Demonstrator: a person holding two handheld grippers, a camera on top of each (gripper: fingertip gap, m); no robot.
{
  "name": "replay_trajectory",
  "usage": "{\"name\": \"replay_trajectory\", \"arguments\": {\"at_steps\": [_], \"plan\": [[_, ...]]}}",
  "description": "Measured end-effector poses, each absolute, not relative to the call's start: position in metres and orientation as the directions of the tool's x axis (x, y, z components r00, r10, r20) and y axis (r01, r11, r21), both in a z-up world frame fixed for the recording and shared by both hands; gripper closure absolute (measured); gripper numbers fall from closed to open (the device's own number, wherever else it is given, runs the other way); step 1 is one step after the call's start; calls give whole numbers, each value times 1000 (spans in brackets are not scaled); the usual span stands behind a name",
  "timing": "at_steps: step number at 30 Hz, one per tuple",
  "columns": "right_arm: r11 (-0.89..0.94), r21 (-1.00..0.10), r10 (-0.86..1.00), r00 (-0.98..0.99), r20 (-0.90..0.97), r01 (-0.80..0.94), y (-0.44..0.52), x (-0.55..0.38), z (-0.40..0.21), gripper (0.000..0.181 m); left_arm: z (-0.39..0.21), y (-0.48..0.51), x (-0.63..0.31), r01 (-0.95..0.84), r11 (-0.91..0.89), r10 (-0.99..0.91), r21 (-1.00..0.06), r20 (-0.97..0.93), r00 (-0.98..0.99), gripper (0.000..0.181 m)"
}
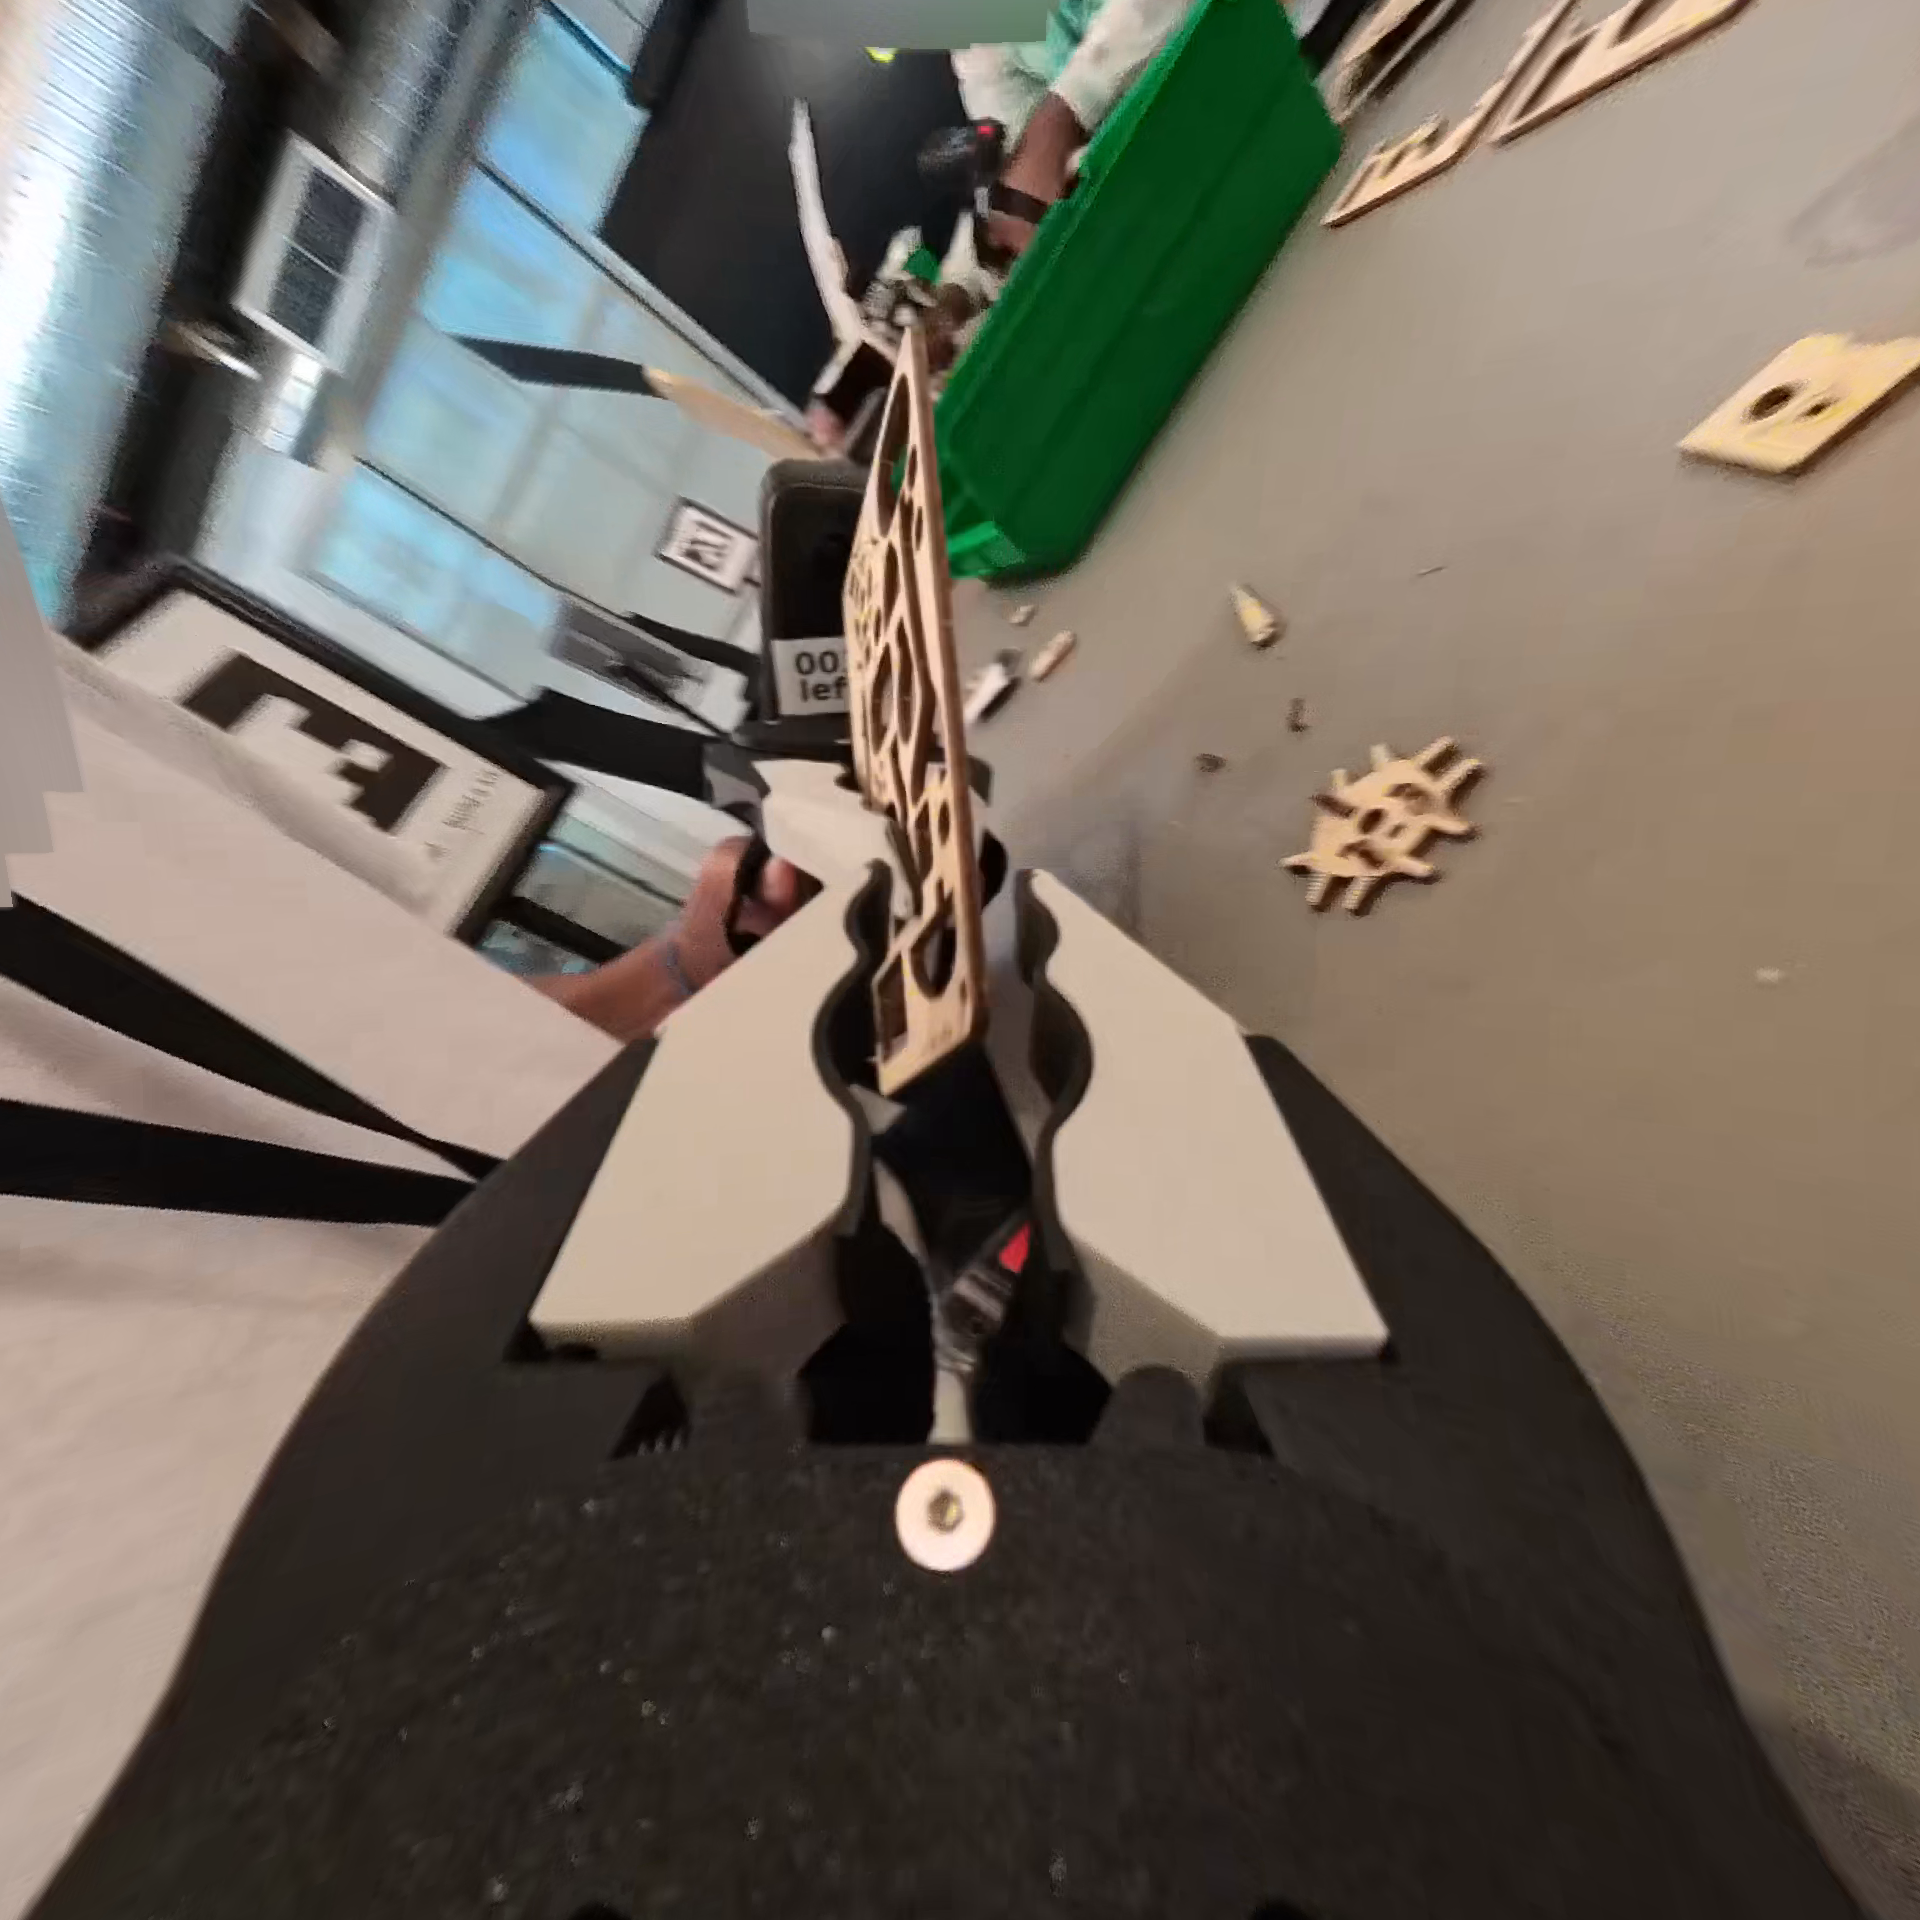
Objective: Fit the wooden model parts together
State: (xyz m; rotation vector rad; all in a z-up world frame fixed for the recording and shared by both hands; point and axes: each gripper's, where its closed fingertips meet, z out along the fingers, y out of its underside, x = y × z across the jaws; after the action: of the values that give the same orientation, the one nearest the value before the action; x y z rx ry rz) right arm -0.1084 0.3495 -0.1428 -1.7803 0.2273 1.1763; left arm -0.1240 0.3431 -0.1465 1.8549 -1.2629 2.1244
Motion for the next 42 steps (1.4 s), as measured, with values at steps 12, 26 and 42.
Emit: {"name": "replay_trajectory", "arguments": {"at_steps": [12,26,42], "plan": [[-240,-401,350,306,-885,-884,365,-91,-92,179,-116,358,-127,-422,-722,-467,-548,836,-288,152],[-301,-754,201,734,-649,-584,348,-70,-99,142,-123,349,-168,-661,-522,-462,-540,830,-313,181],[-712,-701,581,528,-619,-38,362,-147,-136,180,-188,352,-199,-857,142,-712,-496,550,-436,181]]}}
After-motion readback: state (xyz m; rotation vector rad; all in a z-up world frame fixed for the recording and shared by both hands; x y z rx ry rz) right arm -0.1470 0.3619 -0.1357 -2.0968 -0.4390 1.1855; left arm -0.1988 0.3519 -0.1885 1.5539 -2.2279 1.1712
